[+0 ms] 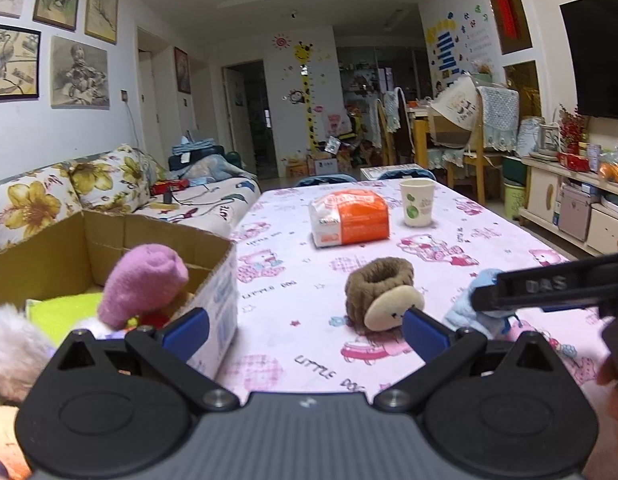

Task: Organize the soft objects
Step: 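Move right toward the blue plush while left moves toward the brown ring plush, then grasp the blue plush with right while left grasps the brown ring plush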

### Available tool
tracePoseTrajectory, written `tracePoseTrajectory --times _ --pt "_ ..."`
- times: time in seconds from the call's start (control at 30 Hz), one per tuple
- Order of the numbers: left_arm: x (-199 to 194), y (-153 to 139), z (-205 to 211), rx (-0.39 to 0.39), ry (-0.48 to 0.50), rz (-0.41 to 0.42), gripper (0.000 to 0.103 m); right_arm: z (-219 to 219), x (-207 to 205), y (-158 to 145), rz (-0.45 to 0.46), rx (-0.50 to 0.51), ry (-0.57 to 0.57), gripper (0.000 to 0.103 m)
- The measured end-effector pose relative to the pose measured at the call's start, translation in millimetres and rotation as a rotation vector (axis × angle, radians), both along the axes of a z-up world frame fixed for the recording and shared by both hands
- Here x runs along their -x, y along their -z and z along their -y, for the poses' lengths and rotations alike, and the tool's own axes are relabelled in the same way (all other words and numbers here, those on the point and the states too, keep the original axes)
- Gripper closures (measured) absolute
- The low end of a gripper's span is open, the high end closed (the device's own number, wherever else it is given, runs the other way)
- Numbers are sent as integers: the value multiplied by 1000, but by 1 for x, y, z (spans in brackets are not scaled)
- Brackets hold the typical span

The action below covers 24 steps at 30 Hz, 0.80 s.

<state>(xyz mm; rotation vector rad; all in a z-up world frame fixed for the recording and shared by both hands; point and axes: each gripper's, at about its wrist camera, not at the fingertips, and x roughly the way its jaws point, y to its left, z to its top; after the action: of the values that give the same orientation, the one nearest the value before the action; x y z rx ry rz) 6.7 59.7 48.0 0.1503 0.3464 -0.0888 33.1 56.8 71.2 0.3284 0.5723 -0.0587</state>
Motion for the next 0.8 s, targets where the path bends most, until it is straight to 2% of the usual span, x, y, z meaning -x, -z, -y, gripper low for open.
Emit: tracePoseTrajectory --times 0.2,0.43,0.47,0.5,0.6,0.7,0.8 --pt "-3 7 2 31 24 -44 1 1 -11 13 -44 -10 -9 0" --pt "-4 13 6 29 21 -66 1 10 -6 13 -20 -46 -16 0" --pt "-4 13 6 28 23 -69 1 10 -5 12 -19 -46 -25 5" --pt "-3 15 7 27 24 -74 1 12 -4 12 -20 -58 -35 19" --pt "-4 17 9 30 20 -89 1 17 -1 9 -22 -110 -62 42" --pt "-6 17 8 69 13 -104 1 19 7 6 -10 -77 -63 47" --pt "-11 18 9 94 -11 -112 1 30 10 6 -11 -104 -69 49"
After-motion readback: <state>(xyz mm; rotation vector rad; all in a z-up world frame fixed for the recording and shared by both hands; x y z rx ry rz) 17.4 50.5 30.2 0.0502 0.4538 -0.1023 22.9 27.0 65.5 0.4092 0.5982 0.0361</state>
